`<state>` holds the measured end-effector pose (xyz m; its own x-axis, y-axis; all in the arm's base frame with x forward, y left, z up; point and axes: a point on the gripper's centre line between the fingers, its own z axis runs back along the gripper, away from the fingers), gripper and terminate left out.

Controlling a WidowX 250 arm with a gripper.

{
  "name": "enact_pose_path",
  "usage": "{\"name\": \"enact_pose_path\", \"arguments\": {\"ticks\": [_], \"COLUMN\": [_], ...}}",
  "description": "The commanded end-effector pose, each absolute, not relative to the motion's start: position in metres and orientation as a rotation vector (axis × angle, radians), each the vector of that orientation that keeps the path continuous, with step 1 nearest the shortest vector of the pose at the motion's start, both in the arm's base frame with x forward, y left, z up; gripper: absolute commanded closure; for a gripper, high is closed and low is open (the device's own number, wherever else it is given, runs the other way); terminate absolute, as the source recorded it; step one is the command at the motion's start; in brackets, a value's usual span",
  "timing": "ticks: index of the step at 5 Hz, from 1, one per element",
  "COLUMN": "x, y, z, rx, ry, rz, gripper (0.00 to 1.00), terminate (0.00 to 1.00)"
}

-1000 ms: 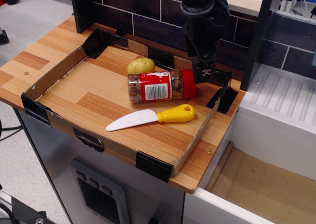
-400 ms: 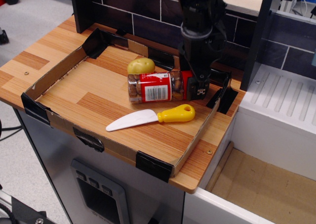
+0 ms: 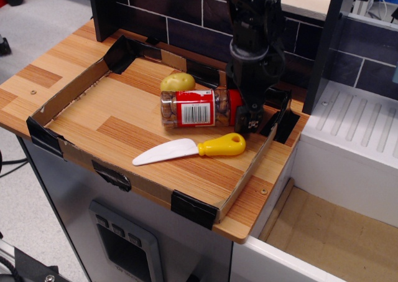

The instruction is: Upright basil bottle

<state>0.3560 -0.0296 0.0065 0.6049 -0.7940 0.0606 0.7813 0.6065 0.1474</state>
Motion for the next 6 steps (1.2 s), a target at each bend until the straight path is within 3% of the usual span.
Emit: {"name": "enact_pose_path", "arguments": {"ticks": [1,3,5,6], "x": [0.348,0.338,0.303,0.291], "y": [-0.035,-0.019,0.021,0.046], "z": [0.029,0.062,0.111,0.118], "rx": [0.111,0.134,0.117,0.097], "ry": [-0.173,-0.214,-0.324,-0.361], "rz": [-0.875,-0.882,-0.932,-0.944], "gripper": [1.0,1.0,1.0,1.0], "terminate": [0.0,0.0,0.0,0.0]}}
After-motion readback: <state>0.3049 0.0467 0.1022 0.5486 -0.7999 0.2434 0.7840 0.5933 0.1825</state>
